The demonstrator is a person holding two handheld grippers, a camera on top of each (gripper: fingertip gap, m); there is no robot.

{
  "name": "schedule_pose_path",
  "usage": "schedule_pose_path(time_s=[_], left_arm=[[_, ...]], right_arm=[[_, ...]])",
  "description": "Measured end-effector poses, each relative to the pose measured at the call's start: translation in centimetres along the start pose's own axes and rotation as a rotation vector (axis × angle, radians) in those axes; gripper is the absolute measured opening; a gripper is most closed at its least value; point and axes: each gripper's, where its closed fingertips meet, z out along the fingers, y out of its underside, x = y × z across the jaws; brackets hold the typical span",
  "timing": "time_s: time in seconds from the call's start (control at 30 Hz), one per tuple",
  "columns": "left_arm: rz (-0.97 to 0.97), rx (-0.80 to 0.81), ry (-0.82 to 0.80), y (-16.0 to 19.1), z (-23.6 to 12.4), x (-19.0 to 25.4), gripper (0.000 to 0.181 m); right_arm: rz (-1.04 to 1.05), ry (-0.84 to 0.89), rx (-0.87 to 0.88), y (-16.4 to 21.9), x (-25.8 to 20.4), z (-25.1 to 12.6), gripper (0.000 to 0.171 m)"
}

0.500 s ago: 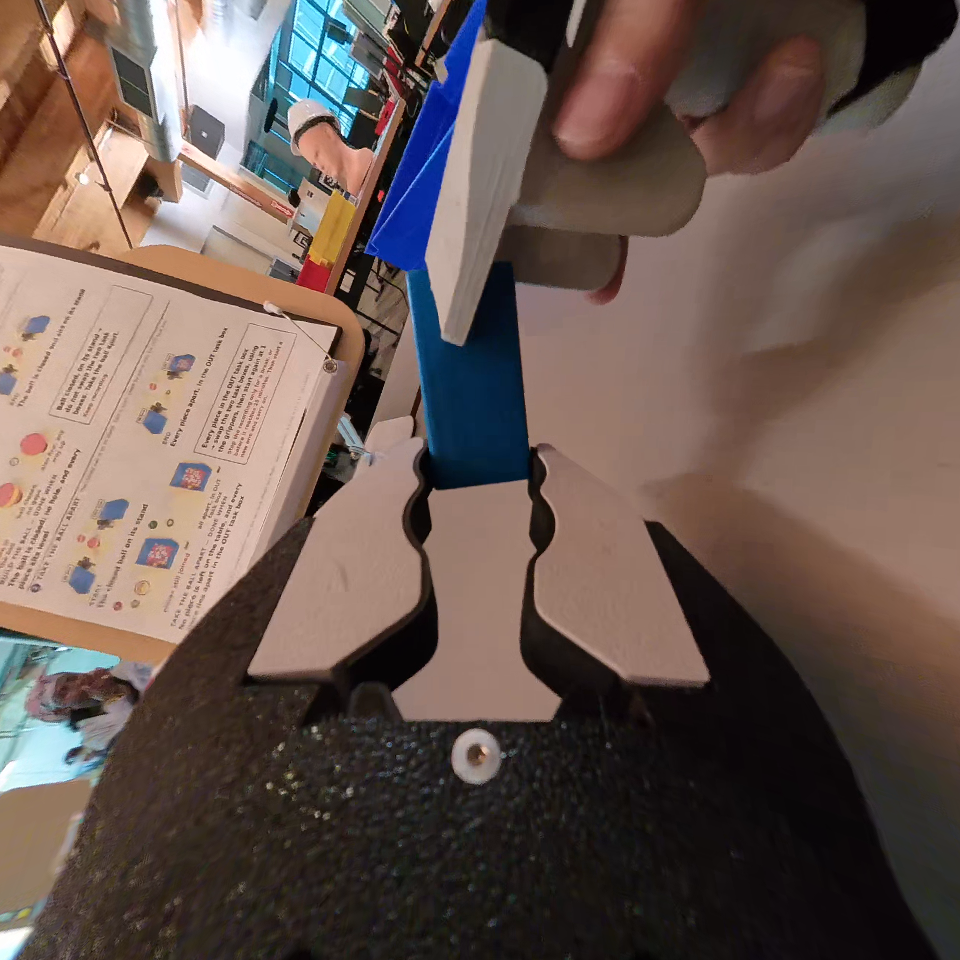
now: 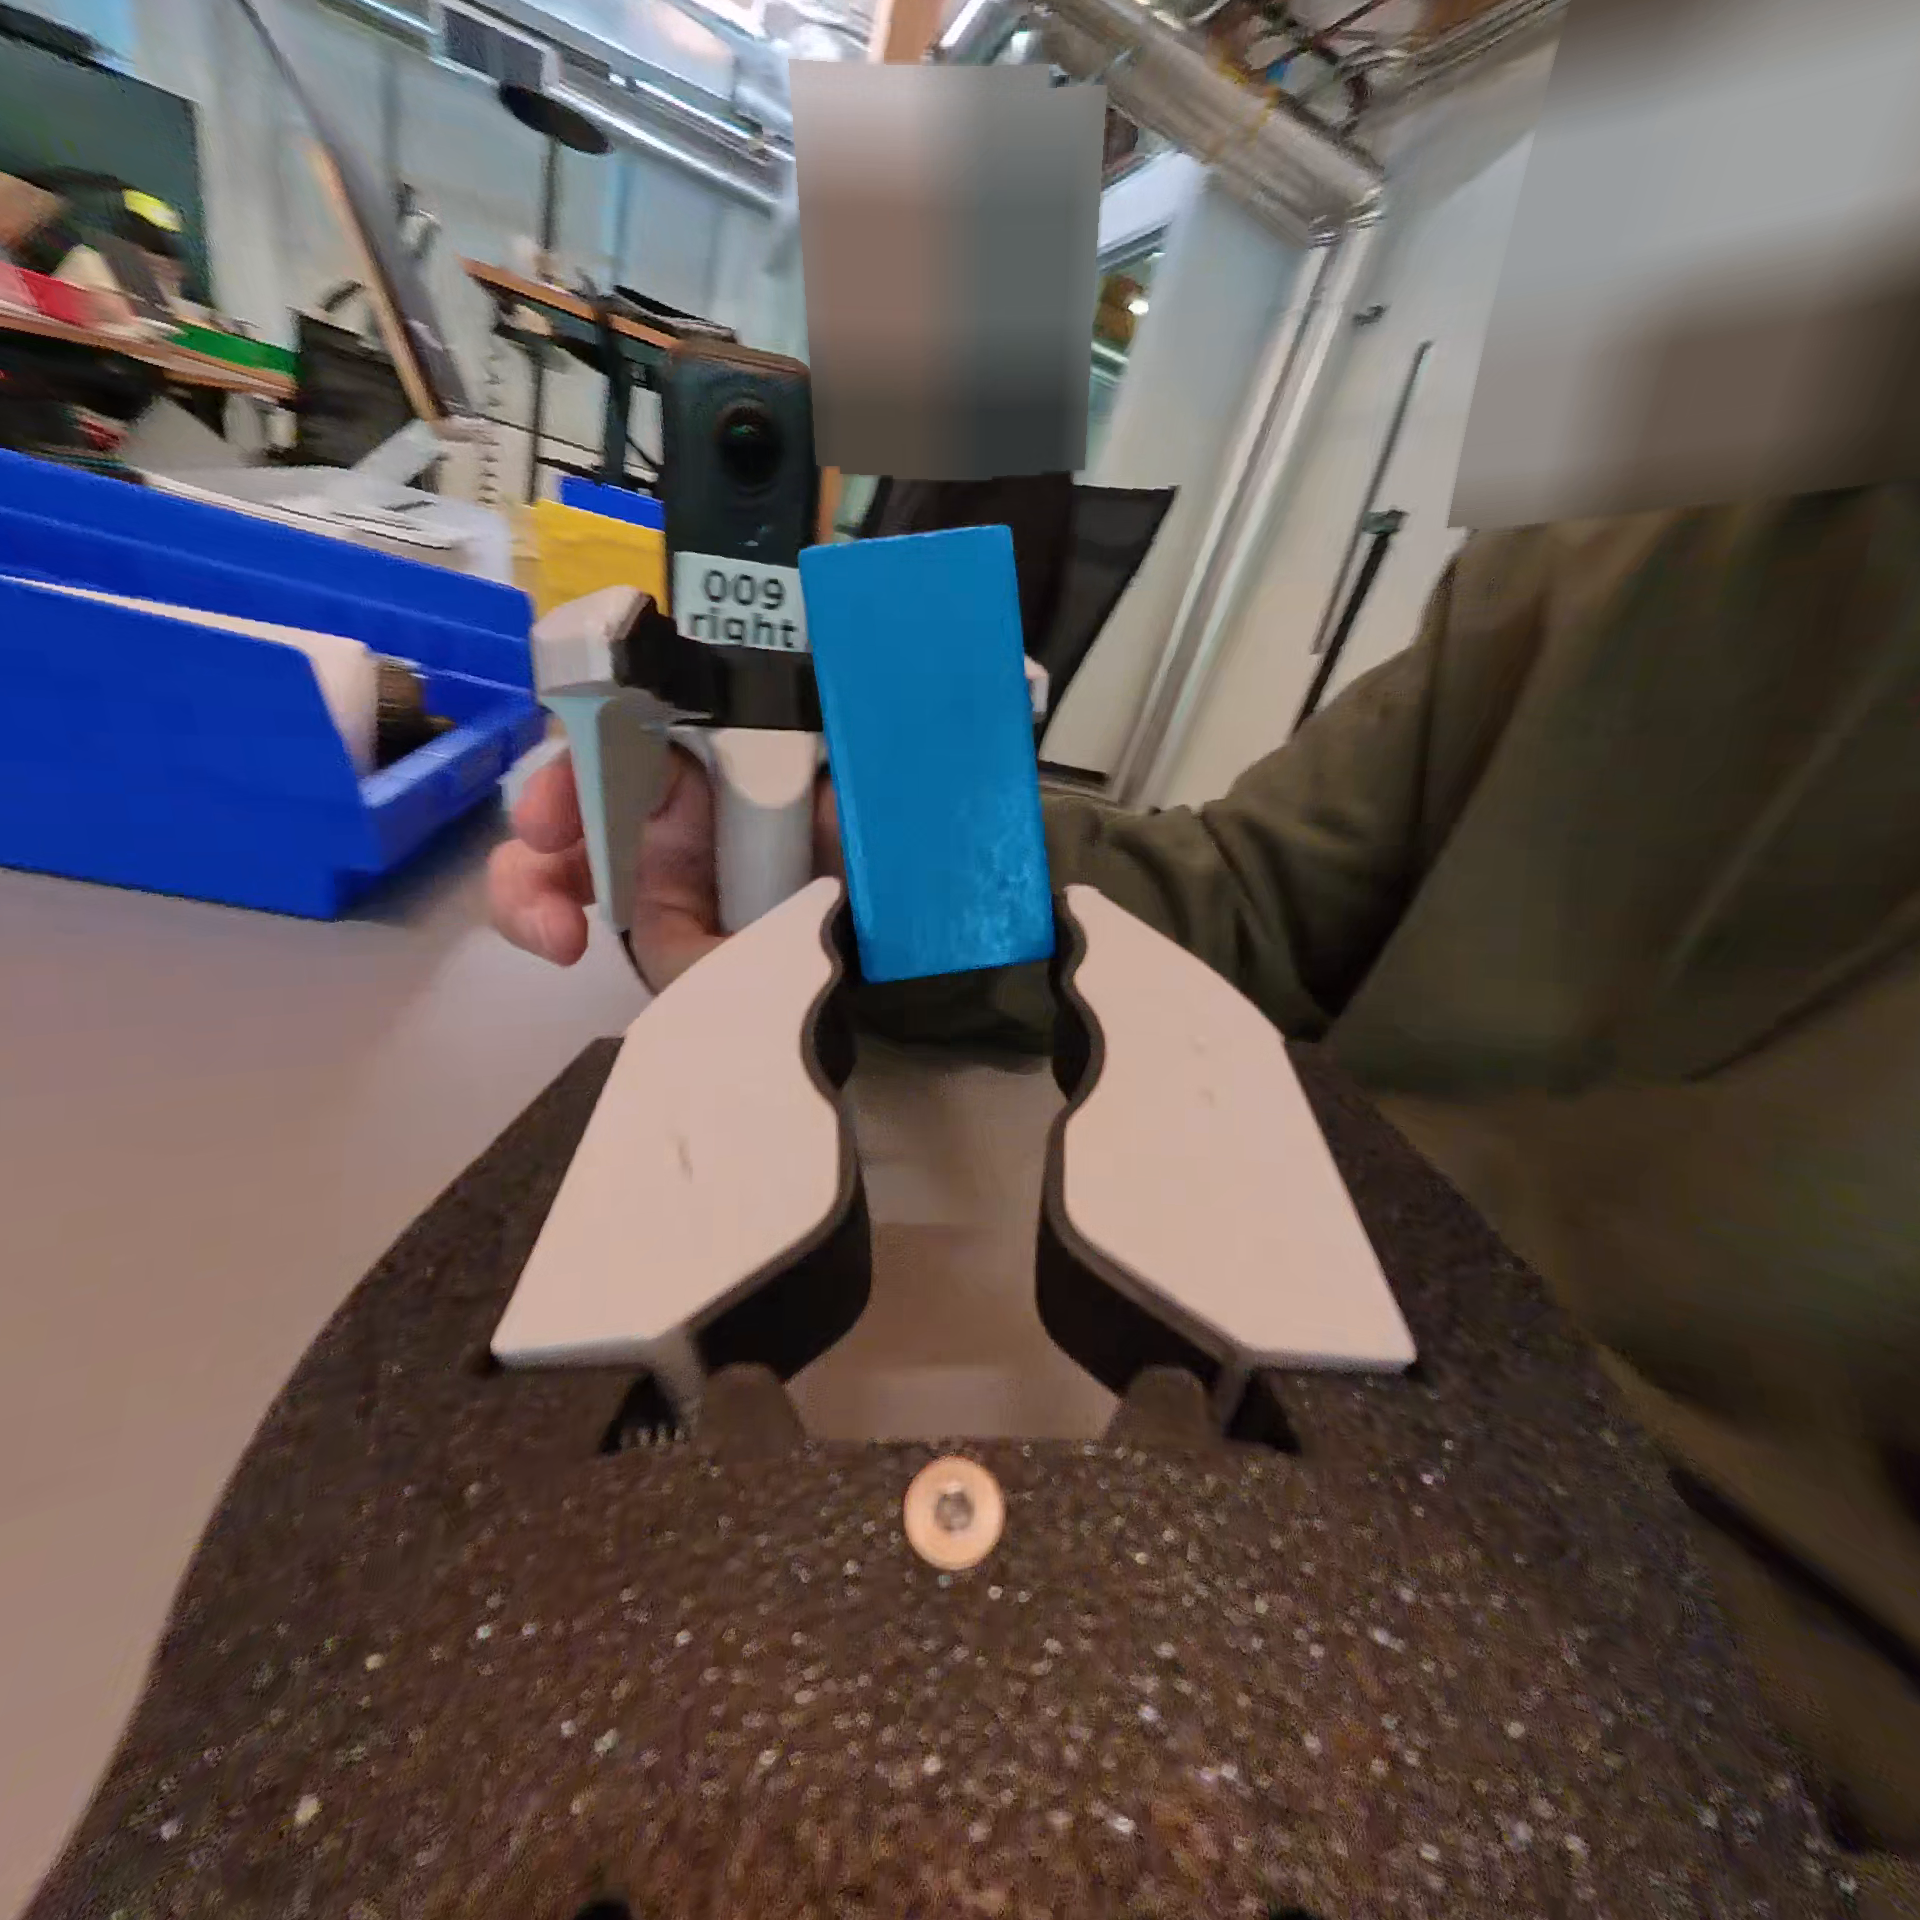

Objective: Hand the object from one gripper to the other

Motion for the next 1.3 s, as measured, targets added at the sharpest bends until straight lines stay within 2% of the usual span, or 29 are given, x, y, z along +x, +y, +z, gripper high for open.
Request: schedule_pose_path(time_s=[0.13,0.17,0.27,0.37,0.47,0.53,0.6,0.7,0.77,0.87,0.97,1.07,1.1,1.23,1.3], left_arm=[[0.089,-0.103,-0.089,1.7,0.7,-1.0,0.034],[0.105,-0.12,-0.13,2.0,0.7,-1.7,0.034],[0.123,-0.114,-0.173,1.9,0.4,-2.3,0.034],[0.186,-0.068,-0.346,1.0,-0.4,-4.3,0.036],[0.409,-0.079,-0.584,-0.1,-1.6,-6.2,0.05],[0.577,-0.111,-0.7,-0.7,-1.9,-6.7,0.047],[0.661,-0.156,-0.78,-0.6,-1.7,-7.2,0.043],[0.69,-0.193,-0.89,-0.4,-1.9,-8.3,0.036],[0.714,-0.213,-0.898,-0.4,-1.7,-8.3,0.019],[0.705,-0.227,-0.92,-0.6,-2.1,-8.5,0.017],[0.609,-0.15,-0.863,-1.1,-2.5,-8.2,0.015],[0.424,0.017,-0.75,-2.3,-3.3,-7.4,0.015],[0.348,0.07,-0.66,-2.6,-3.3,-6.7,0.015],[-0.07,0.185,-0.117,-2.8,-2.7,-2.2,0.015],[-0.167,0.214,0.0,-2.9,-2.8,-1.2,0.015]], right_arm=[[0.024,-0.041,0.013,0.0,-0.8,0.6,0.047],[0.003,-0.046,-0.007,0.1,-0.9,0.6,0.034],[-0.005,-0.014,-0.072,0.5,-0.4,0.6,0.034],[-0.045,0.112,-0.052,0.1,1.3,0.3,0.034],[-0.072,0.32,-0.043,-0.1,4.1,-0.8,0.034],[-0.067,0.434,-0.008,-0.6,5.6,-1.7,0.034],[-0.037,0.481,0.018,-0.7,6.2,-2.2,0.033],[-0.009,0.505,0.056,-0.6,6.5,-2.2,0.034],[-0.007,0.49,0.045,-0.3,6.3,-1.9,0.034],[-0.033,0.506,0.038,-0.4,6.4,-1.9,0.033],[-0.013,0.456,0.026,-0.4,6.3,-2.2,0.034],[0.01,0.356,0.077,-1.5,5.4,-2.4,0.047],[0.016,0.321,0.087,-1.8,5.1,-2.5,0.05],[0.06,0.107,0.082,-2.0,2.5,-2.1,0.056],[0.059,-0.038,0.069,-1.7,0.2,-1.6,0.055]])
